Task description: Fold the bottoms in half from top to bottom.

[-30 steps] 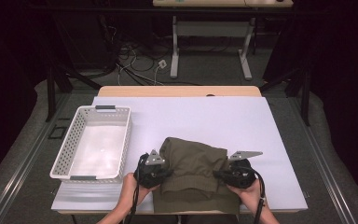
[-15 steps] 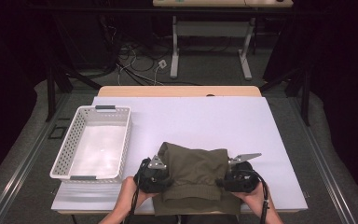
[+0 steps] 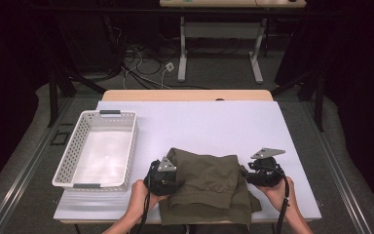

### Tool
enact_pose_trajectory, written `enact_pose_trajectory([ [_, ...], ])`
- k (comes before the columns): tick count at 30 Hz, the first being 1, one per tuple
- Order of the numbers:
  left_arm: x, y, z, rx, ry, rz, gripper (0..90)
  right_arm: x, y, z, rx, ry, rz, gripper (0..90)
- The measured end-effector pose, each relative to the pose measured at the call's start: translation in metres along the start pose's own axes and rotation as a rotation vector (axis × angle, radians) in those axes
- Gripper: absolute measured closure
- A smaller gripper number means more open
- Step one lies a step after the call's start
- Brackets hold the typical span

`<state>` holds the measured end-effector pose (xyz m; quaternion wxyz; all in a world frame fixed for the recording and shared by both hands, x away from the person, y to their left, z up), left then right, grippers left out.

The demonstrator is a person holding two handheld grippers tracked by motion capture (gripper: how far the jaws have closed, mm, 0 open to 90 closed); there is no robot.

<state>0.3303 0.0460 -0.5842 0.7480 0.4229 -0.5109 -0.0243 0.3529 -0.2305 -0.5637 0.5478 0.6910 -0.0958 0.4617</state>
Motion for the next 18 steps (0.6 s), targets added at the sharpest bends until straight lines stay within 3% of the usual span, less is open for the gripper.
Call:
enact_pose_trajectory([
  [4, -0.001, 0.001, -0.001, -0.021, 0.015, -0.003, 72.9, 0.004, -0.022, 0.004, 0.028, 0.045, -0.058, 58.8],
  [7, -0.002, 0.002, -0.001, -0.041, 0.034, -0.005, 72.8, 0.006, -0.037, 0.007, 0.06, 0.046, -0.101, 58.0],
  [8, -0.003, 0.003, -0.003, -0.048, 0.022, -0.011, 72.6, 0.007, -0.041, 0.007, 0.071, 0.048, -0.115, 59.6],
  [11, -0.004, 0.002, -0.003, -0.063, 0.043, 0.0, 72.8, 0.009, -0.052, 0.003, 0.129, 0.051, -0.105, 78.9],
  [13, -0.005, 0.002, -0.001, -0.061, 0.042, 0.004, 75.3, 0.012, -0.053, 0.001, 0.106, 0.067, -0.085, 87.4],
  [14, -0.004, 0.002, -0.002, -0.06, 0.023, 0.0, 76.4, 0.014, -0.053, 0.003, 0.1, 0.086, -0.066, 88.5],
  [18, 0.001, 0.006, -0.002, -0.066, 0.039, 0.013, 79.6, 0.03, -0.047, 0.007, 0.015, 0.081, 0.018, 89.3],
])
Point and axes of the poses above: each handheld gripper's, and its own axes: y roughly backward along the jaws, x roughly out of its top, z roughly to its right, the point moved 7 cm from there along -y, roughly forward along the jaws, and after that the axes turned 6 degrees about z, right-handed, at the moved point
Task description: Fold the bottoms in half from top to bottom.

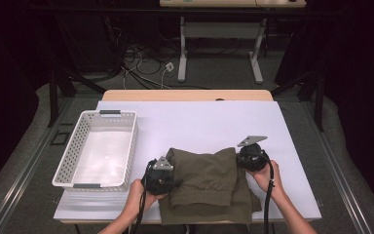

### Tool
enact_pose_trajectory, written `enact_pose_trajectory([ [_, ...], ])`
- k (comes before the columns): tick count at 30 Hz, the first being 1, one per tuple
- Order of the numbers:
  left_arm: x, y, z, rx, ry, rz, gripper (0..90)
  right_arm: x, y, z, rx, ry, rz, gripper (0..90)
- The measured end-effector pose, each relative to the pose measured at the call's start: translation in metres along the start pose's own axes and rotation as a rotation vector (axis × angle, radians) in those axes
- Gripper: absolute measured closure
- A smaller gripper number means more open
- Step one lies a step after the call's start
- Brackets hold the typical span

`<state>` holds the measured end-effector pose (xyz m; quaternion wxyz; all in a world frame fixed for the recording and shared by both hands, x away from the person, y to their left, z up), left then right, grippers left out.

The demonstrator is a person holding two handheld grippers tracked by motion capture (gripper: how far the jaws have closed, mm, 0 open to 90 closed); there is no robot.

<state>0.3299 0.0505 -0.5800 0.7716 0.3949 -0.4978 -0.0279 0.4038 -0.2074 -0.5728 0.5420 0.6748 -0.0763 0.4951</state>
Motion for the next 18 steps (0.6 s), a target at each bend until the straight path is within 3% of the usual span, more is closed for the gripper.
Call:
enact_pose_trajectory([
  [2, 0.002, 0.002, 0.0, -0.007, 0.006, 0.006, 80.3, 0.012, 0.005, 0.004, -0.024, -0.013, 0.049, 89.3],
  [5, 0.005, 0.006, 0.001, -0.026, 0.012, 0.014, 81.2, 0.021, 0.008, 0.012, -0.068, -0.039, 0.077, 89.3],
  [9, 0.005, 0.008, 0.005, -0.07, 0.038, 0.009, 81.7, 0.023, 0.007, 0.023, -0.158, -0.048, 0.088, 89.0],
  [11, 0.003, 0.003, 0.005, -0.059, 0.036, -0.008, 81.4, 0.019, 0.002, 0.025, -0.164, -0.051, 0.074, 88.1],
  [14, -0.001, -0.003, 0.002, -0.032, 0.028, -0.025, 77.3, 0.012, -0.003, 0.021, -0.146, -0.044, 0.025, 74.2],
  [16, -0.001, -0.004, 0.002, -0.033, 0.047, -0.021, 68.7, 0.011, 0.004, 0.02, -0.155, -0.055, 0.018, 58.7],
  [18, -0.002, -0.005, 0.003, -0.022, 0.028, -0.014, 65.4, 0.009, 0.013, 0.018, -0.148, -0.067, 0.018, 52.2],
])
Point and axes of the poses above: each handheld gripper's, and its own axes: y roughly backward along the jaws, x roughly out of its top, z roughly to its right, the point moved 7 cm from there along -y, roughly forward along the jaws, and after that the axes turned 6 degrees about z, right-handed, at the moved point
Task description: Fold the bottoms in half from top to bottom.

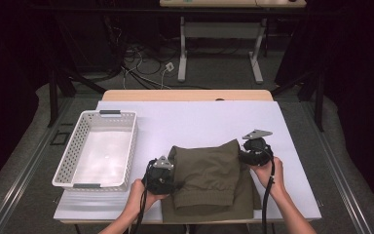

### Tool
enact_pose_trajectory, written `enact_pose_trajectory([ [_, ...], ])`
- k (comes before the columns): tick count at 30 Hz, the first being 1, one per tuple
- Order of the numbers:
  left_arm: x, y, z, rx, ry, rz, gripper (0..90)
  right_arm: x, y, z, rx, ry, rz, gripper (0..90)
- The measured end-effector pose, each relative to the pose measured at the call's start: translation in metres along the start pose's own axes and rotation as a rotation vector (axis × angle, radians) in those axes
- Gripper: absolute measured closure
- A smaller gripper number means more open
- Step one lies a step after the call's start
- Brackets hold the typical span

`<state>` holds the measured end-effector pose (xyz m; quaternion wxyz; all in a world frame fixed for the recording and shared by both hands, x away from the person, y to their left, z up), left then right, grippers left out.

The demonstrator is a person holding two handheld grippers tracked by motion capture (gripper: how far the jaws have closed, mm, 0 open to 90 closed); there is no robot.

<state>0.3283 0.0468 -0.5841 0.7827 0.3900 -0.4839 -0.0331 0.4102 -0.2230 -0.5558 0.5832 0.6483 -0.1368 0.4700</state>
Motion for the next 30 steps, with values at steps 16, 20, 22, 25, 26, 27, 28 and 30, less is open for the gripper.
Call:
enact_pose_trajectory([
  [16, 0.009, 0.011, 0.007, 0.036, -0.049, 0.089, 66.8, -0.038, 0.037, -0.048, 0.281, -0.094, -0.106, 40.6],
  [20, -0.001, -0.002, 0.009, 0.028, -0.068, 0.026, 80.8, -0.05, 0.016, -0.064, 0.319, -0.067, -0.16, 51.2],
  [22, -0.006, -0.009, 0.009, 0.02, -0.049, 0.012, 83.7, -0.05, 0.01, -0.064, 0.326, -0.054, -0.135, 62.8],
  [25, -0.007, -0.013, 0.009, 0.022, -0.061, 0.007, 85.4, -0.052, 0.008, -0.068, 0.343, -0.058, -0.142, 80.3],
  [26, -0.007, -0.013, 0.01, 0.024, -0.065, 0.006, 85.8, -0.052, 0.008, -0.068, 0.349, -0.038, -0.144, 85.4],
  [27, -0.007, -0.012, 0.01, 0.014, -0.049, 0.017, 86.2, -0.052, 0.01, -0.069, 0.344, -0.034, -0.14, 87.2],
  [28, -0.007, -0.011, 0.011, 0.005, -0.034, 0.014, 86.5, -0.051, 0.012, -0.069, 0.349, -0.03, -0.139, 88.0],
  [30, -0.006, -0.006, 0.014, -0.02, -0.031, 0.02, 86.8, -0.051, 0.019, -0.07, 0.355, -0.032, -0.151, 88.6],
])
Point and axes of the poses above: each handheld gripper's, and its own axes: y roughly backward along the jaws, x roughly out of its top, z roughly to its right, the point moved 7 cm from there along -y, roughly forward along the jaws, and after that the axes turned 6 degrees about z, right-handed, at the moved point
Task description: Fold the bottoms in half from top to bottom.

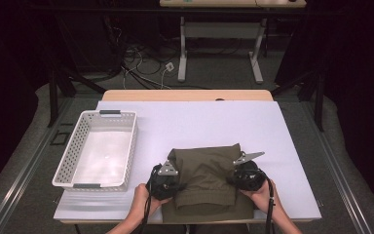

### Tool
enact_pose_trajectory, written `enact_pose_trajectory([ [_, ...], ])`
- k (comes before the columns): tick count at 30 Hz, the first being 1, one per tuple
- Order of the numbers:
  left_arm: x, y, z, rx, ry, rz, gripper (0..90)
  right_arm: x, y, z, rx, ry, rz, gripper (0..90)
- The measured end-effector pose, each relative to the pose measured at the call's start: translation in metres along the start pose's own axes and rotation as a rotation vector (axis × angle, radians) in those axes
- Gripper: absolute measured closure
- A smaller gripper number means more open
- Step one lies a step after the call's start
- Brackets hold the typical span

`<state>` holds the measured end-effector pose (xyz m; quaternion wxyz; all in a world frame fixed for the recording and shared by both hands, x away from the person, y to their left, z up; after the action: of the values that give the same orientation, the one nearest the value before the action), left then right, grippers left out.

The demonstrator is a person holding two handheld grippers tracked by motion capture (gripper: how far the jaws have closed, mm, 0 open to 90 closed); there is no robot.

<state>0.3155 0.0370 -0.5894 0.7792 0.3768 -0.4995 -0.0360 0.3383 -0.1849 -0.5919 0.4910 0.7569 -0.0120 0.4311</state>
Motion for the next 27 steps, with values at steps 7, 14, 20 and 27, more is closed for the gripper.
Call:
enact_pose_trajectory([
  [7, 0.0, 0.007, 0.024, -0.086, 0.014, -0.006, 86.7, 0.0, 0.03, -0.008, -0.002, 0.013, -0.007, 88.7],
  [14, -0.003, 0.004, 0.011, -0.02, 0.014, -0.045, 71.9, -0.013, 0.013, -0.003, -0.012, 0.025, -0.082, 68.4],
  [20, 0.01, 0.013, -0.001, 0.025, 0.046, 0.021, 40.0, 0.001, 0.02, 0.007, -0.018, -0.005, 0.051, 47.4],
  [27, 0.014, 0.003, -0.01, 0.019, 0.077, 0.07, 60.9, -0.002, 0.01, 0.003, 0.023, -0.033, 0.048, 87.3],
])
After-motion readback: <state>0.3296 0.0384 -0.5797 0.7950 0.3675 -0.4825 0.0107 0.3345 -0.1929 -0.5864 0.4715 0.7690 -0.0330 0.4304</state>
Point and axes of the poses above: each handheld gripper's, and its own axes: y roughly backward along the jaws, x roughly out of its top, z roughly to its right, the point moved 7 cm from there along -y, roughly forward along the jaws, and after that the axes turned 6 degrees about z, right-handed, at the moved point
